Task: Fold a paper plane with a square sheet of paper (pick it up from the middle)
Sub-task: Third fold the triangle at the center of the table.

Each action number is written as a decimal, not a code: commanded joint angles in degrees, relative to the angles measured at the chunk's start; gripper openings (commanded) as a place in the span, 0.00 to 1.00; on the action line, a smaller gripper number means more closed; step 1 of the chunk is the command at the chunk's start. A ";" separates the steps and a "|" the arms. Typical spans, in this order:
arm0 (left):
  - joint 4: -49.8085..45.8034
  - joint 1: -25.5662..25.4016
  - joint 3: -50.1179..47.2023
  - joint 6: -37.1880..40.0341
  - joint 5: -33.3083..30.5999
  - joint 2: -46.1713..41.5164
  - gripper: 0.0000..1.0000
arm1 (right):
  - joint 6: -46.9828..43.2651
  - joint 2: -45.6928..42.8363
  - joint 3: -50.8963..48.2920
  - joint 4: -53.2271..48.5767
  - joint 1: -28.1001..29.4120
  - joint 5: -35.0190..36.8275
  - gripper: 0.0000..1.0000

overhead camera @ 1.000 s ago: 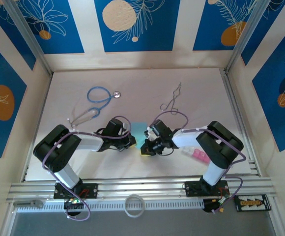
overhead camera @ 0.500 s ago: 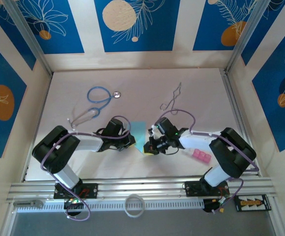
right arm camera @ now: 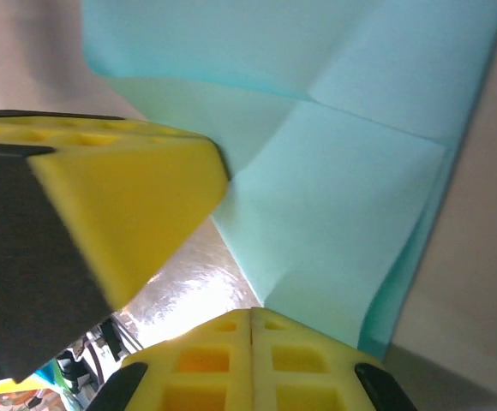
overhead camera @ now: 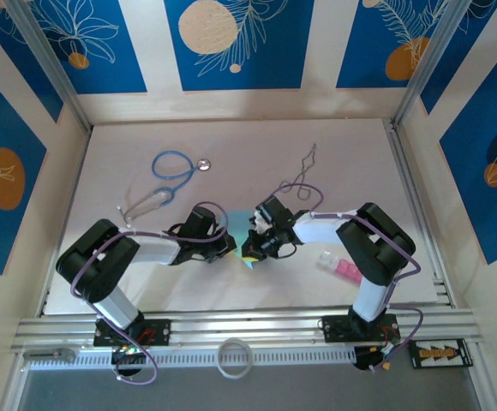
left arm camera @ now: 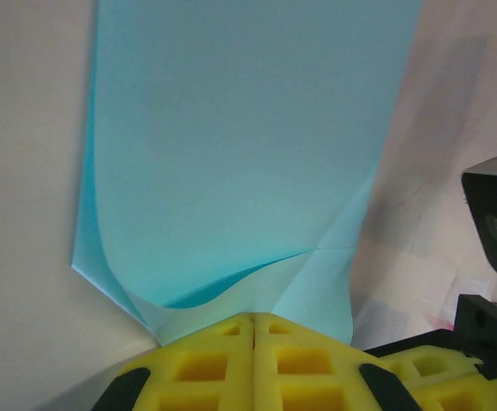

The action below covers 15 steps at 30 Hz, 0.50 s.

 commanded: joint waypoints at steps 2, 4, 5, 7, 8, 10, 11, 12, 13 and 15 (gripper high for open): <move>-0.52 -0.39 -0.66 0.70 -2.20 -0.44 0.00 | -0.25 0.15 -2.68 -2.12 -0.56 0.19 0.01; -0.32 -0.39 -0.35 1.58 -1.68 -1.30 0.02 | -0.34 0.18 -3.91 -1.49 -0.91 -0.23 0.00; -0.25 -0.43 -0.19 1.98 -1.42 -1.87 0.06 | -0.63 0.30 -4.14 -1.48 -1.09 -0.49 0.00; -1.58 -0.41 -0.04 2.94 -1.43 -3.77 0.13 | -1.12 0.36 -4.45 -1.93 -1.44 -0.37 0.00; -2.02 -0.43 -0.04 3.61 -1.24 -4.61 0.15 | -1.38 0.37 -4.57 -1.79 -1.57 -0.66 0.00; -3.43 -0.60 -0.19 4.45 -0.81 -6.33 0.16 | -1.79 0.40 -4.62 -1.61 -1.97 -1.17 0.00; -3.71 -0.74 -0.27 4.65 -0.71 -6.80 0.17 | -1.83 0.43 -4.70 -1.62 -2.08 -1.42 0.00; -4.10 -0.94 -0.38 4.92 -0.41 -7.26 0.17 | -1.96 0.44 -4.55 -1.56 -2.25 -1.63 0.00; -4.51 -1.23 -0.30 5.37 -0.20 -7.30 0.17 | -1.98 0.46 -4.50 -1.66 -2.35 -1.77 0.00; -4.79 -1.87 0.08 5.99 0.55 -6.87 0.15 | -1.97 0.52 -4.38 -1.50 -2.44 -1.99 0.00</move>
